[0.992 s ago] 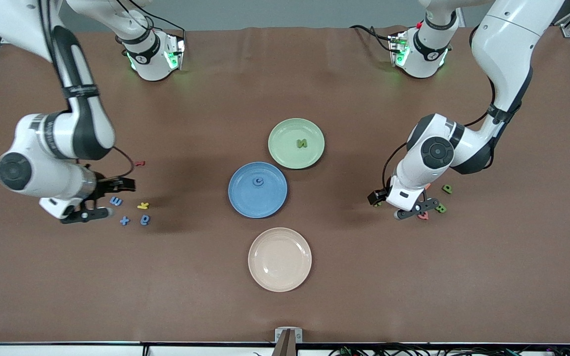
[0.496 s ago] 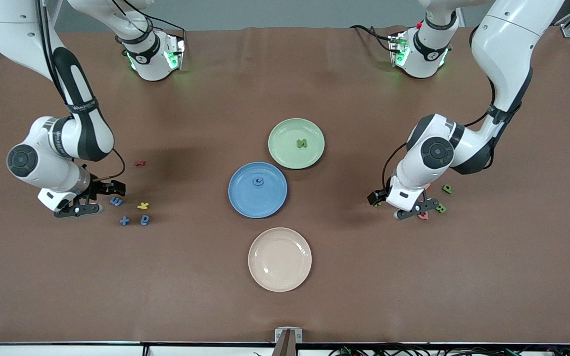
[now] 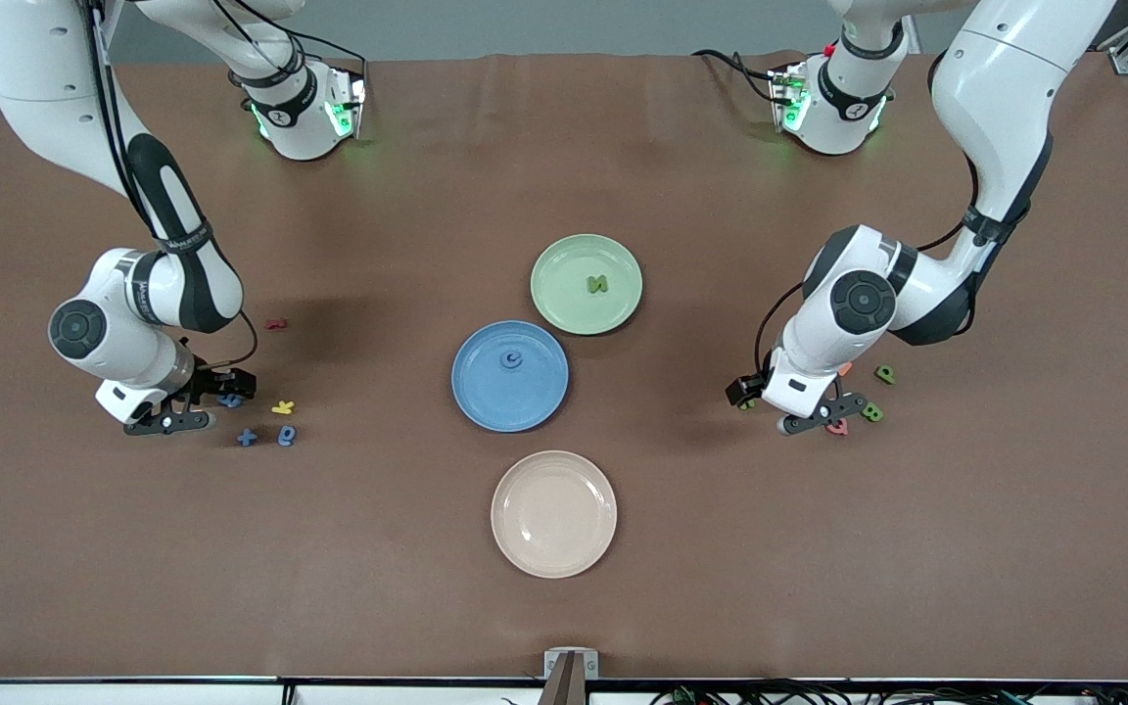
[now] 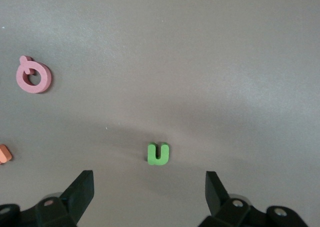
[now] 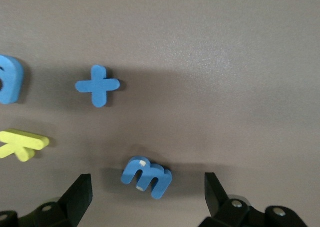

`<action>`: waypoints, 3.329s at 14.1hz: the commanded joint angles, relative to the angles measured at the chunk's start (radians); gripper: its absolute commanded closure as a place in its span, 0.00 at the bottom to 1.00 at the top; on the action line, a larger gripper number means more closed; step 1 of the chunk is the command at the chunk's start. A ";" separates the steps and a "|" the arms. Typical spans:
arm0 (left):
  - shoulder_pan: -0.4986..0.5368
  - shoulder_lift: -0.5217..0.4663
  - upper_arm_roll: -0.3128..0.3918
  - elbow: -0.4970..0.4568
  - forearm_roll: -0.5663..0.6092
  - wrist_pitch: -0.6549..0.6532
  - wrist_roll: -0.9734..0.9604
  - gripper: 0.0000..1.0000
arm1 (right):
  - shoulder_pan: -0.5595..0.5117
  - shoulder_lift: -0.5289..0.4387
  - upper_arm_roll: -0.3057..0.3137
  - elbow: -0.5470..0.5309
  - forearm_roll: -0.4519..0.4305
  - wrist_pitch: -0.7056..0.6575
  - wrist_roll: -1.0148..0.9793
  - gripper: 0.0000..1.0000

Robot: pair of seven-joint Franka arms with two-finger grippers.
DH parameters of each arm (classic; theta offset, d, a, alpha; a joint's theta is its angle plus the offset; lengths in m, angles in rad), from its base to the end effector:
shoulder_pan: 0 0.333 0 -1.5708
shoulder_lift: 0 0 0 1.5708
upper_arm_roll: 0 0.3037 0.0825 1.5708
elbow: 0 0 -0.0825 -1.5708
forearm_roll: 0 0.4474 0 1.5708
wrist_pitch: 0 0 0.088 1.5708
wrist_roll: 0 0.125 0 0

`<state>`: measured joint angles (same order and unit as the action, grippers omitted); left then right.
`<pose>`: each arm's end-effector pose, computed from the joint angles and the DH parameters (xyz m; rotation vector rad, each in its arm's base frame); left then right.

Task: Sort letters by color into matching plates
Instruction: 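Grasp the green u with the left gripper while the right gripper grasps the m, then drop the u on the green plate while the right gripper drops m on blue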

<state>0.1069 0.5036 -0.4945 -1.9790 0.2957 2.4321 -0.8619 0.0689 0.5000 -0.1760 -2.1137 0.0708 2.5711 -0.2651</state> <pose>0.6024 -0.2466 0.1643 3.0595 0.4708 0.0024 0.5948 -0.0721 0.0912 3.0953 0.1819 -0.0638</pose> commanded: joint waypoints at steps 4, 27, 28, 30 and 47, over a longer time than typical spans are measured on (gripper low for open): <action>-0.004 0.026 -0.004 0.014 0.025 -0.002 -0.003 0.02 | -0.029 0.005 0.023 0.021 -0.014 0.001 0.003 0.21; -0.001 0.184 -0.004 0.105 0.091 0.001 -0.009 0.65 | 0.041 -0.072 0.026 0.101 -0.012 -0.191 0.018 0.73; -0.001 0.182 -0.004 0.105 0.092 -0.001 -0.008 0.80 | 0.051 -0.075 0.026 0.144 -0.012 -0.262 0.018 0.73; 0.001 0.179 -0.004 0.105 0.094 -0.004 -0.008 0.99 | 0.086 -0.072 0.026 0.255 -0.012 -0.414 0.030 0.73; 0.002 0.090 -0.255 0.092 0.088 -0.140 -0.351 1.00 | 0.655 0.178 0.033 0.598 0.152 -0.428 0.891 0.72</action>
<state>0.1018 0.6067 -0.7222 -1.8696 0.3714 2.3019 -1.1569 0.7072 0.6112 -0.1304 -1.5944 0.1969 2.1305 0.5807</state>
